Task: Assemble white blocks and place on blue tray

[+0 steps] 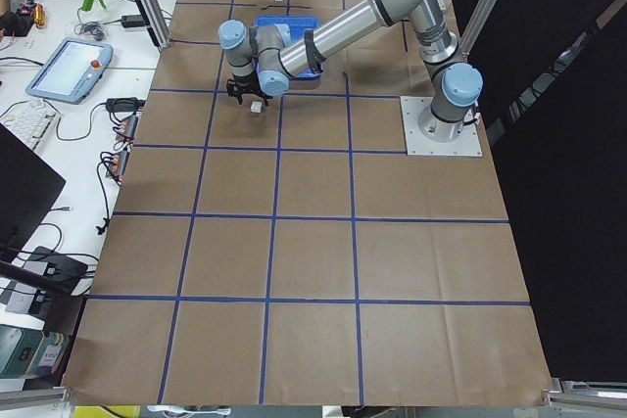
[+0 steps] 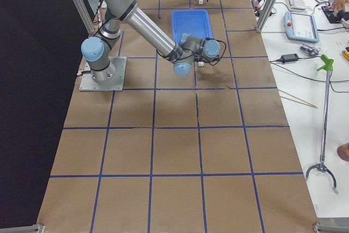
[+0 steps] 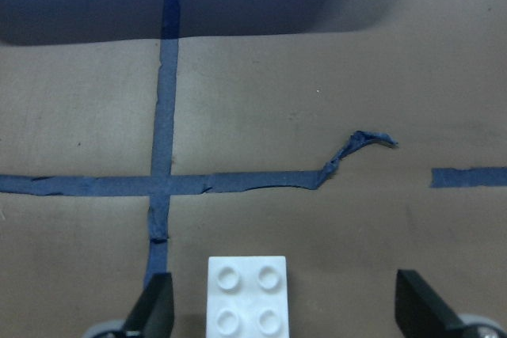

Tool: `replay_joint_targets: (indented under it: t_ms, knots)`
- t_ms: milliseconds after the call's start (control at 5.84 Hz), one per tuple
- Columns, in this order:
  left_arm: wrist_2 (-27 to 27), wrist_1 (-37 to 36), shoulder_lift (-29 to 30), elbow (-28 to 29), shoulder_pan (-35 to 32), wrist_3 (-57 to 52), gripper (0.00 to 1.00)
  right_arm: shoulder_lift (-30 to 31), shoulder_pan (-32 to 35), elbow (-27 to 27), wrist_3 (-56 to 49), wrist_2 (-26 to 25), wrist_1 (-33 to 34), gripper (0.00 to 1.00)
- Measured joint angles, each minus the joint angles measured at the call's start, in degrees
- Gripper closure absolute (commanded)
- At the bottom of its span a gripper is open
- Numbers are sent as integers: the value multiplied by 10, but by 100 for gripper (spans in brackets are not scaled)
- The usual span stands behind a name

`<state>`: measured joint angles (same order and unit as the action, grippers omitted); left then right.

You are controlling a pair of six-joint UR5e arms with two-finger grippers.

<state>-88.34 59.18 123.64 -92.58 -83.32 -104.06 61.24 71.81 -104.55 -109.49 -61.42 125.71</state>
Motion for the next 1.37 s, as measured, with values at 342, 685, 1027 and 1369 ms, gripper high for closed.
replay_joint_targets:
  t_ms: [342, 685, 1027, 1369]
  knots:
    - [0, 1, -5, -1, 0, -1, 93, -1, 0, -1, 0, -3, -3, 21]
    - [1, 33, -42, -1, -2, 14, 93, -1, 0, -1, 0, -6, -4, 40]
    - [24, 77, -77, 3, -45, 86, 93, 0, 0, -1, 0, -21, -4, 50]
    - [25, 82, -86, 9, -131, 171, 93, 0, 0, -1, 0, -26, -3, 64]
